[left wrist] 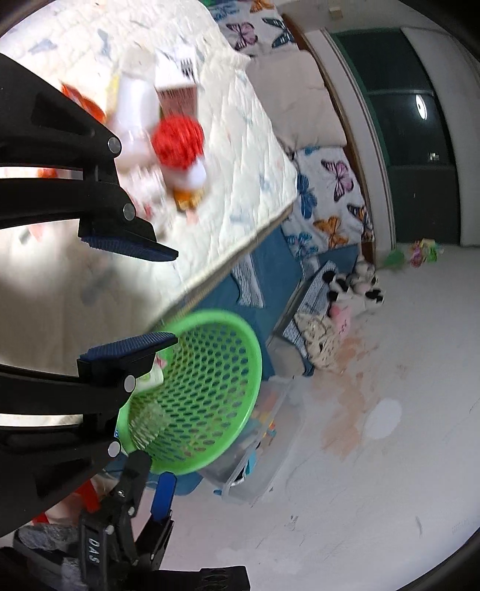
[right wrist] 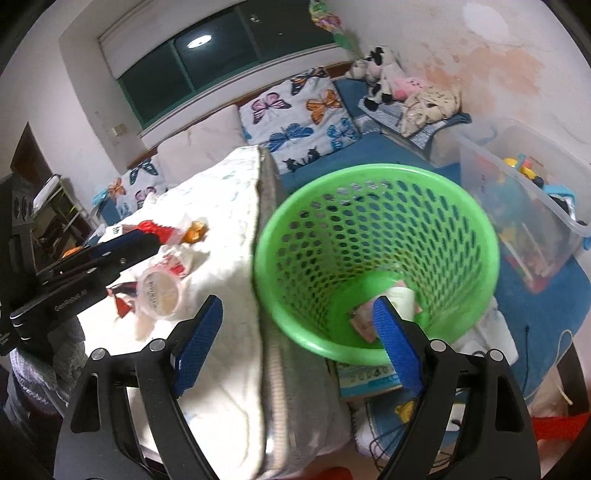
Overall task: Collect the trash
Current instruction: 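Grasp the orange snack bag with the left tool while the right tool grasps the clear pudding cup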
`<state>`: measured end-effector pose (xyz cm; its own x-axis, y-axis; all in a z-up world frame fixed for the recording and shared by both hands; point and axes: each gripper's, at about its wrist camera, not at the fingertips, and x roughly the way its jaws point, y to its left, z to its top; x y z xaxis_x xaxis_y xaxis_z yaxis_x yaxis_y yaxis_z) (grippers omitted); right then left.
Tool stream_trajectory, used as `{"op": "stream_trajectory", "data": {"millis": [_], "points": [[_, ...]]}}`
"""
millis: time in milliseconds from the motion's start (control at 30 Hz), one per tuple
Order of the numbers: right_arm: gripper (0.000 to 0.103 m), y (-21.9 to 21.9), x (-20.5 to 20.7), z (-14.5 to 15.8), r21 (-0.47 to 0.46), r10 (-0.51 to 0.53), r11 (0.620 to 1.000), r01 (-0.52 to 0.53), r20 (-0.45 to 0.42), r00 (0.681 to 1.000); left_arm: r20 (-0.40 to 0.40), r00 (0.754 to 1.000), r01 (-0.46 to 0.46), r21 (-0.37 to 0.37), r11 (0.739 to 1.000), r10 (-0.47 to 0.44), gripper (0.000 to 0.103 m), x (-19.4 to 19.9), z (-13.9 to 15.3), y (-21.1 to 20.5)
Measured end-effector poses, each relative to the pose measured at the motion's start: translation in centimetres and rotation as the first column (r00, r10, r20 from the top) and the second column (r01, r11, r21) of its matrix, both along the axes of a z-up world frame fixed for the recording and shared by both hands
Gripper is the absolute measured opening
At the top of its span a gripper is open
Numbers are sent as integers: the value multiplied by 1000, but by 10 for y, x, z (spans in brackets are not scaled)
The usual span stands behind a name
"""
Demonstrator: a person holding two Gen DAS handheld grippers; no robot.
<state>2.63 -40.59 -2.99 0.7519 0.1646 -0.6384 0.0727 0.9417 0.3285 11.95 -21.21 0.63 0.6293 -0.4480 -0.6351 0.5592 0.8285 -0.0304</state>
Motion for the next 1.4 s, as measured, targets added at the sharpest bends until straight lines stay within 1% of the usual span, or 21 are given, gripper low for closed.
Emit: {"op": "stream_trajectory", "data": {"millis": [133,300,367,467,633,767,867,1067,1267,1400], "points": [[83,18,4,2,1,36,999,-36,2,999,3,999,-51,4,999,51,39,-1,0,36],[84,40,9,5,-9,84,996,-84,3,996,6,994,-110,31,993,110,39,0,-7,81],[85,51,12,5,-14,103,995,-103,2,995,5,992,-126,42,991,126,39,2,-11,96],[85,63,16,4,-17,129,991,-129,-2,992,11,992,-126,73,989,126,39,1,-17,113],[85,81,23,0,-23,170,985,-171,-17,985,25,996,-86,124,989,84,39,2,-26,127],[85,91,26,-1,-22,191,981,-192,-21,981,15,999,-31,140,990,29,40,4,-29,133],[85,98,27,-2,-16,207,978,-208,-25,978,-1,1000,15,136,991,-15,40,6,-32,139],[85,108,34,-4,-9,233,972,-233,-37,972,-6,998,60,172,983,-60,40,13,-41,144],[85,121,43,-8,-8,256,966,-257,-49,965,-9,993,121,191,974,-121,40,18,-48,140],[85,129,50,-12,-8,272,962,-273,-57,961,-11,991,133,179,975,-134,33,23,-49,140]]}}
